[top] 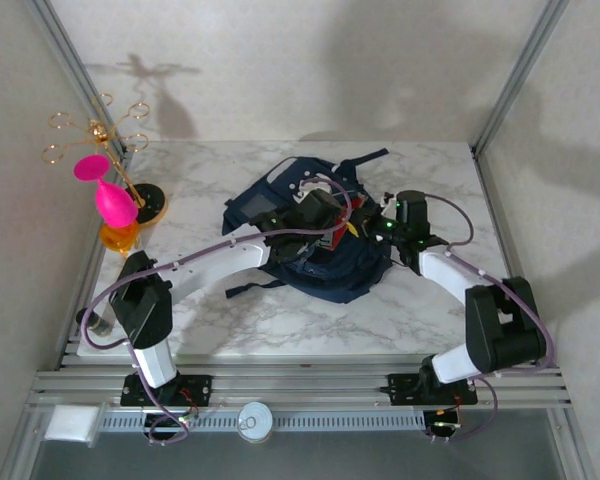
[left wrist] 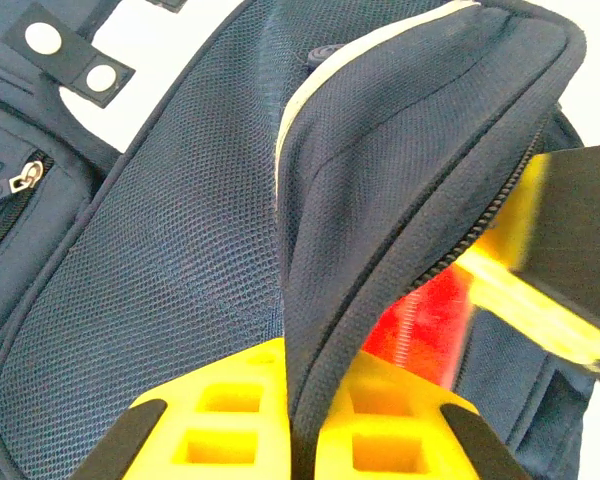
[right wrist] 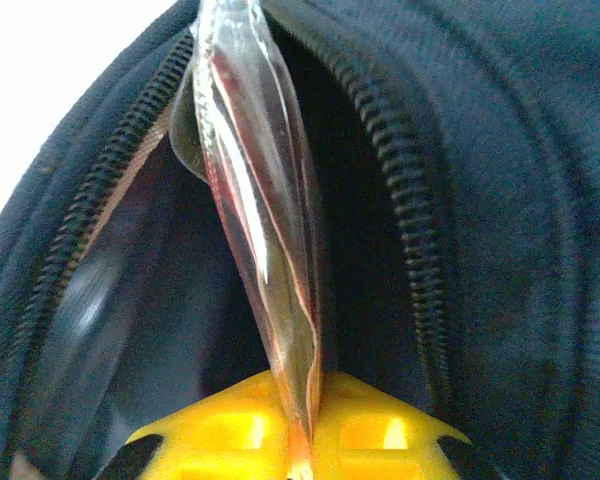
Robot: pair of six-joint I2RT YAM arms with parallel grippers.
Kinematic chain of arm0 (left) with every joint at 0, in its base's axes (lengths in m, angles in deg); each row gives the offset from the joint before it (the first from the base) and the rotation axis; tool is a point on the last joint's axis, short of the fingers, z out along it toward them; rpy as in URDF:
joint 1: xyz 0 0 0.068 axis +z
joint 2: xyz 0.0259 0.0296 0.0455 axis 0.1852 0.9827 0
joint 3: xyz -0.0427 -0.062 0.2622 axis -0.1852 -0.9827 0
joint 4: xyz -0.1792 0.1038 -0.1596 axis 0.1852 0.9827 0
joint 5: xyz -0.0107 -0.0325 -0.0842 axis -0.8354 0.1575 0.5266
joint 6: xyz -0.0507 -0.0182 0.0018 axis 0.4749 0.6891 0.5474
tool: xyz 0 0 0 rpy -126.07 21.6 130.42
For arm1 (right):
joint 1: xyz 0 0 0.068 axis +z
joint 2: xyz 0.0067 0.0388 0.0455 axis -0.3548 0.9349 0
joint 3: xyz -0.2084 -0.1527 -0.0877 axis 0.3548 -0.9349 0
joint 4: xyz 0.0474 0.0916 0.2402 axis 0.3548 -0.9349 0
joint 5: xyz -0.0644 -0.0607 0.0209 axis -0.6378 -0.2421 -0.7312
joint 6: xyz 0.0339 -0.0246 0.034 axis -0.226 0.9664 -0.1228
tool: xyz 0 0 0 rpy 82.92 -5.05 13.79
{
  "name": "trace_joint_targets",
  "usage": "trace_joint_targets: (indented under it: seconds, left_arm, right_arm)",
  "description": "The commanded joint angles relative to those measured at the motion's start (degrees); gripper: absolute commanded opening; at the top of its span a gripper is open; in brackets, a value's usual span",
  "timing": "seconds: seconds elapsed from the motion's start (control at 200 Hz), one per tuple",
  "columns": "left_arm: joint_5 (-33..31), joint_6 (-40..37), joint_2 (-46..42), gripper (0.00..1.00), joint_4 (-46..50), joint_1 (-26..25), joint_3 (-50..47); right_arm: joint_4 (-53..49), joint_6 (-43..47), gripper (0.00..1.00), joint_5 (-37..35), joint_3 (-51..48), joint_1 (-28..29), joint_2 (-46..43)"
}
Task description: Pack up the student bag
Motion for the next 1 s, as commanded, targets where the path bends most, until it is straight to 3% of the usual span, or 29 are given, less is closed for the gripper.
trace_joint_targets:
  seconds: [0.0,0.13,0.295,0.516,0.576,0.766,0.996]
  left_arm:
    - [-3.1,6.1,-3.6,0.00,-3.6,0.0,3.5]
    - [-5.6,5.8,-2.4,0.00,-1.2,0.8,5.0]
    - [-6.1,6.1,-3.2,0.00,-1.8,2.0,3.4]
    - [-5.8,5.9,-3.9,0.00,-1.8,3.0,2.9]
    - [-5.7,5.6,-4.3,0.00,-2.7,3.0,2.0]
    - [-5.2,6.2,-4.5,0.00,-3.1,3.7,1.4]
    - [-2.0,6.6,-3.9,0.00,-5.3,3.7,-0.1]
  right_arm:
    - [10.5,-1.5,0.14,-5.1,3.8,3.0,5.5]
    - [6.1,2.1,0.28,-1.3,8.6,4.3,10.3]
    - [-0.7,7.4,0.51,-2.4,8.0,3.2,6.1]
    - [-14.5,14.3,0.56,-8.3,7.4,1.3,-0.5]
    - [-15.1,15.4,0.53,-9.3,7.8,1.3,-0.6]
    - [-17.5,17.4,0.23,-8.8,14.3,2.3,7.1]
    - [-12.5,16.7,0.12,-4.7,19.8,4.8,14.2]
